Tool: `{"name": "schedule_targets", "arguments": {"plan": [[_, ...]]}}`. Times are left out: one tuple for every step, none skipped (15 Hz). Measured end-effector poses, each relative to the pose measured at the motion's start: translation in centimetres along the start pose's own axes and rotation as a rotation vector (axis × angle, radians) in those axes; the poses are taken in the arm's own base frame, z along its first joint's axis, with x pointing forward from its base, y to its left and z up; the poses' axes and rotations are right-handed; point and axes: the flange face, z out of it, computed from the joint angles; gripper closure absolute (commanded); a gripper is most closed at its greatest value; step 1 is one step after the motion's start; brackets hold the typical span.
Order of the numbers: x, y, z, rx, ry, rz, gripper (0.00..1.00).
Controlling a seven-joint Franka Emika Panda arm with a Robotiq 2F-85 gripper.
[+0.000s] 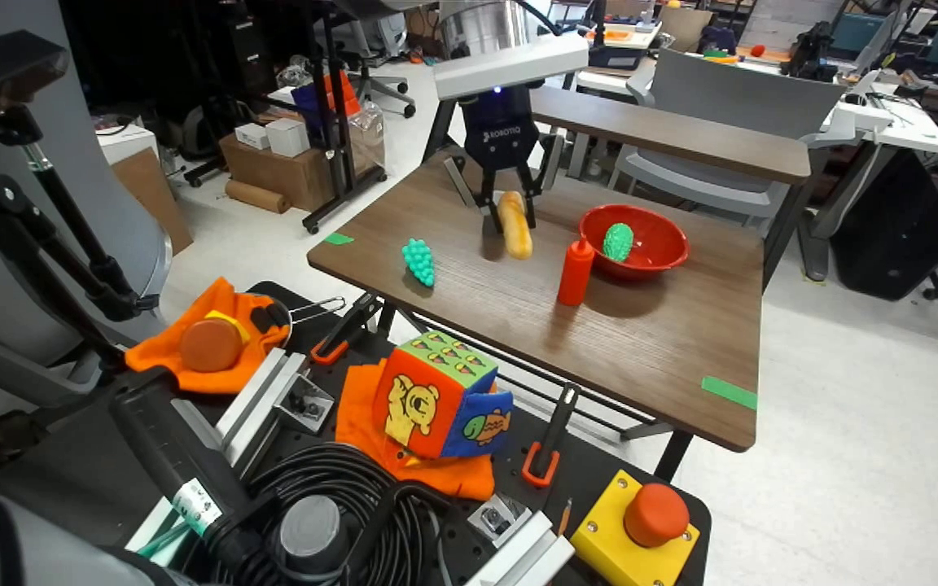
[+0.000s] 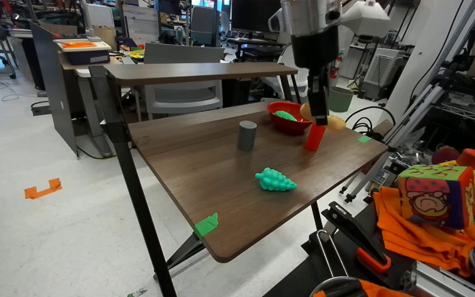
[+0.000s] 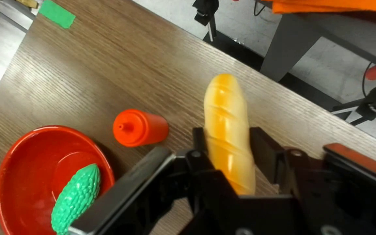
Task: Move the bread to the left
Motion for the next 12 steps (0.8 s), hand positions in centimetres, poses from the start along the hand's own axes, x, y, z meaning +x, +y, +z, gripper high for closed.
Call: {"name": "schedule_targets", "arguments": {"plan": [[0.7,0.5,0.8,-0.006,-0.006,-0.002,0.86],[1.5,1.0,1.6,-0.011,-0.015,-0.005,0.86],[2.2,1.3,2.5,-0.016,-0.024,-0.010,0.86],[2.9,1.5,3.4,-0.019,-0.034,-0.018,0.86],[3.5,1.5,4.3,-0.024,-0.044,-0.028,0.86],[4.0,1.4,5.0,-0.028,-0.053,-0.040,0.86],[4.4,1.2,5.7,-0.035,-0.061,-0.054,0.86],[4.8,0.9,6.3,-0.044,-0.069,-0.070,0.86],[5.0,0.7,6.7,-0.057,-0.076,-0.086,0.86],[5.3,0.4,7.0,-0.070,-0.082,-0.102,0.86],[5.4,0.2,7.2,-0.083,-0.086,-0.116,0.86],[5.6,0.1,7.3,-0.095,-0.088,-0.129,0.86]]}}
